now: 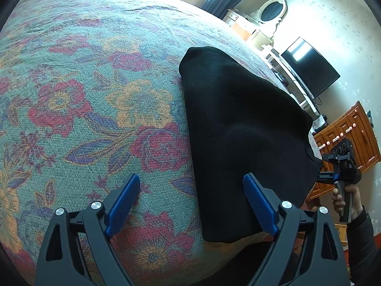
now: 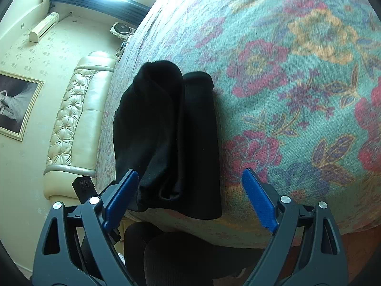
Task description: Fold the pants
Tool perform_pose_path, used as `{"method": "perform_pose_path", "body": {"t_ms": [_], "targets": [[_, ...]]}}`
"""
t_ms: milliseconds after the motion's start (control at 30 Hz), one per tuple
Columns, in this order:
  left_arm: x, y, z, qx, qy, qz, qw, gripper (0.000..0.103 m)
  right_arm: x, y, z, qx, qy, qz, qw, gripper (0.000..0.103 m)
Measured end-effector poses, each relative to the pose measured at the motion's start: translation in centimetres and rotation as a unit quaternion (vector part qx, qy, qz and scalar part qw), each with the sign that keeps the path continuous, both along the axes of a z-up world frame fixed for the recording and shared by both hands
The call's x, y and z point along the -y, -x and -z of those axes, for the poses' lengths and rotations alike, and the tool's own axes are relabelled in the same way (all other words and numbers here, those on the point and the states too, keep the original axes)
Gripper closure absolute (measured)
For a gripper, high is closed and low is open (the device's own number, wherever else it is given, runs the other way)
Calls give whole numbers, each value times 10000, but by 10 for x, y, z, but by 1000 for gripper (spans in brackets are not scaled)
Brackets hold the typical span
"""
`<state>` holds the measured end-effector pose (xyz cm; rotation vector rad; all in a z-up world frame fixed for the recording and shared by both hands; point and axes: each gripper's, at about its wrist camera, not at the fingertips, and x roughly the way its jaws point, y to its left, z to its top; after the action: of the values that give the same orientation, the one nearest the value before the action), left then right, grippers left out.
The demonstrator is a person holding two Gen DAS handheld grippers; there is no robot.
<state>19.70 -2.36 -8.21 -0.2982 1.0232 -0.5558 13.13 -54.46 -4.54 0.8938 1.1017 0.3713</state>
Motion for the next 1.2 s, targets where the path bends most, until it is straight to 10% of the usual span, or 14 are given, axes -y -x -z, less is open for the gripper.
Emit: {"method": "perform_pose_path", "body": {"t_ms": [300, 500, 667, 867, 1033, 1200], "targets": [[-15, -6, 6, -557, 1147, -105, 9918, 16, -14, -3, 30, -27, -1080, 40, 9941, 13], [-9, -10, 10, -1202, 1856, 374, 9745, 16, -18, -5, 31, 43, -964, -80, 9953, 22], [2, -10, 6, -1259, 1725, 514, 9756, 16, -24, -2, 32, -4, -631, -167, 9979, 55], [22, -3, 2, -1013, 1234, 665, 9849, 16, -27, 1, 34, 175, -404, -285, 9986, 68], [37, 6, -3, -574, 789, 776, 9922, 16, -22, 2, 46, 379, -731, -391, 9958, 63], [30, -6, -27, -386, 991, 529, 9929, 16, -16, 0, 25, 616, -495, -591, 9951, 28]]}}
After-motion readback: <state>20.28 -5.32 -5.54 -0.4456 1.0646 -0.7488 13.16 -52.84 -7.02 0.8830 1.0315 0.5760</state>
